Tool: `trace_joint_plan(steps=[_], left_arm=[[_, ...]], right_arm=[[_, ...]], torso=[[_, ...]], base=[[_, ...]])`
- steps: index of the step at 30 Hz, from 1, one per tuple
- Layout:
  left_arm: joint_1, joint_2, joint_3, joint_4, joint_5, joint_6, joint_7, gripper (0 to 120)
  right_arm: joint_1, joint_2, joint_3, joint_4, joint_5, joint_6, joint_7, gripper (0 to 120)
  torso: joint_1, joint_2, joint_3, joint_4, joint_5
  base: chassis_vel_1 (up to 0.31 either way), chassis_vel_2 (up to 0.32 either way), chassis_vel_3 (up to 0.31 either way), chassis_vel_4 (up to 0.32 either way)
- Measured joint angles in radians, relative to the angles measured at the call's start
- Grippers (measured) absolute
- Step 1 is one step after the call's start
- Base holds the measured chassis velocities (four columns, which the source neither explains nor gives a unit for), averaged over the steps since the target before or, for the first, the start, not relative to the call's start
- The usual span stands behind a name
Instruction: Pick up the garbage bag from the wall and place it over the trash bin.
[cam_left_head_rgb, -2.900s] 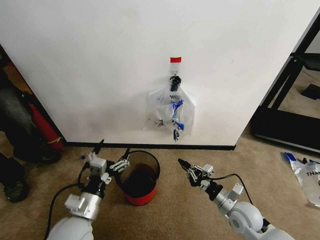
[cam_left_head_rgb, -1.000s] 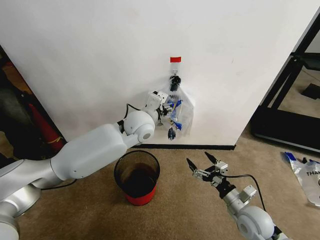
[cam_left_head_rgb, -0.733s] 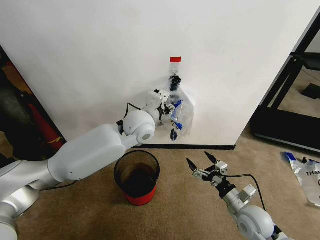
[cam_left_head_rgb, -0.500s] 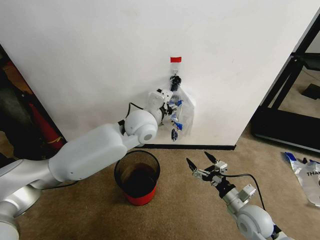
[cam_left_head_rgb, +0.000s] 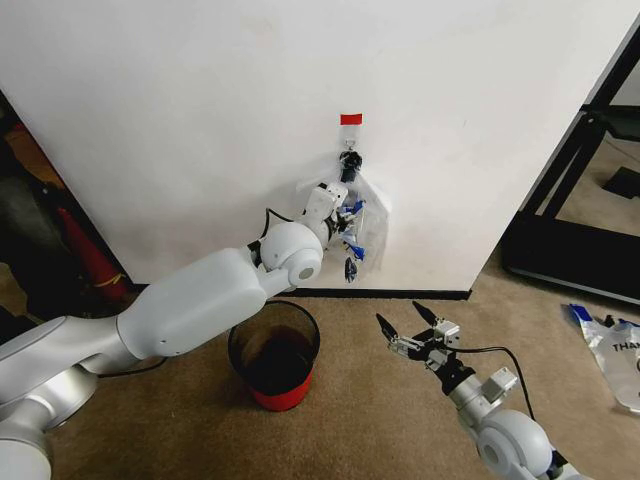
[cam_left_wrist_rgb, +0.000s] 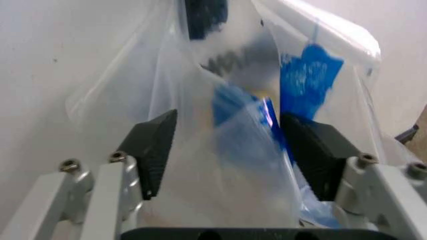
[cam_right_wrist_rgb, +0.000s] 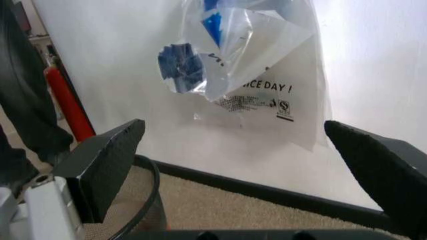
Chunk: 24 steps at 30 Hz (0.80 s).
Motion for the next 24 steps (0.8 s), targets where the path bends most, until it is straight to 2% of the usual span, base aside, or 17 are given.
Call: trace_joint_plan(steps=[2,3,5,7,9,11,14,15,17,24], left_arm=[[0.007,0.008,0.003,-0.011,0.000,0.000,0.002,53],[0.008,0.009,0.004,-0.012,0.001,0.000,0.003,53],[0.011,0.009,0.009,-0.014,0.002,0.000,0.005,41],[0.011,0.008,0.011,-0.013,0.003,0.000,0.006,38],[0.012,-0.002,0.012,-0.004,0.006,-0.004,0.008,28],[0.012,-0.005,0.013,0.001,0.007,-0.005,0.009,25],[0.012,-0.009,0.015,0.010,0.013,-0.009,0.014,8],[0.012,-0.009,0.015,0.010,0.013,-0.009,0.014,8],[0.013,-0.013,0.014,0.014,0.015,-0.013,0.015,0],[0.043,-0.001,-0.037,-0.030,0.006,-0.022,-0.011,0]], right_arm=[[0.006,-0.001,-0.003,-0.002,0.000,0.000,0.001,100],[0.008,-0.002,-0.004,-0.002,0.000,0.000,0.002,100],[0.011,-0.002,-0.005,-0.002,0.001,-0.001,0.004,100],[0.012,-0.003,-0.006,-0.002,0.002,-0.002,0.005,100],[0.011,-0.004,-0.005,-0.002,0.004,-0.002,0.006,100],[0.010,-0.004,-0.003,-0.001,0.007,-0.002,0.007,100],[0.005,-0.006,0.003,0.002,0.012,-0.002,0.008,100],[0.005,-0.006,0.003,0.002,0.012,-0.002,0.008,100],[0.007,-0.006,0.003,0.003,0.018,-0.003,0.013,100],[0.049,-0.006,-0.033,0.026,0.032,-0.017,0.080,100]], torso=[[0.000,0.000,0.000,0.0000,0.0001],[0.000,0.000,0.000,0.0000,0.0001],[0.000,0.000,0.000,0.0000,0.0000],[0.000,0.000,0.000,0.0001,0.0001],[0.000,0.000,0.000,-0.0001,0.0001],[0.000,0.000,0.000,-0.0001,0.0002],[0.000,0.000,0.000,-0.0001,0.0001],[0.000,0.000,0.000,-0.0001,0.0001],[0.000,0.000,0.000,-0.0001,0.0002],[0.000,0.000,0.000,-0.0002,0.0002]], base=[[0.000,0.000,0.000,0.000],[0.000,0.000,0.000,0.000],[0.000,0.000,0.000,0.000],[0.000,0.000,0.000,0.000],[0.000,0.000,0.000,0.000],[0.000,0.000,0.000,0.000],[0.000,0.000,0.000,0.000],[0.000,0.000,0.000,0.000],[0.000,0.000,0.000,0.000],[0.000,0.000,0.000,0.000]])
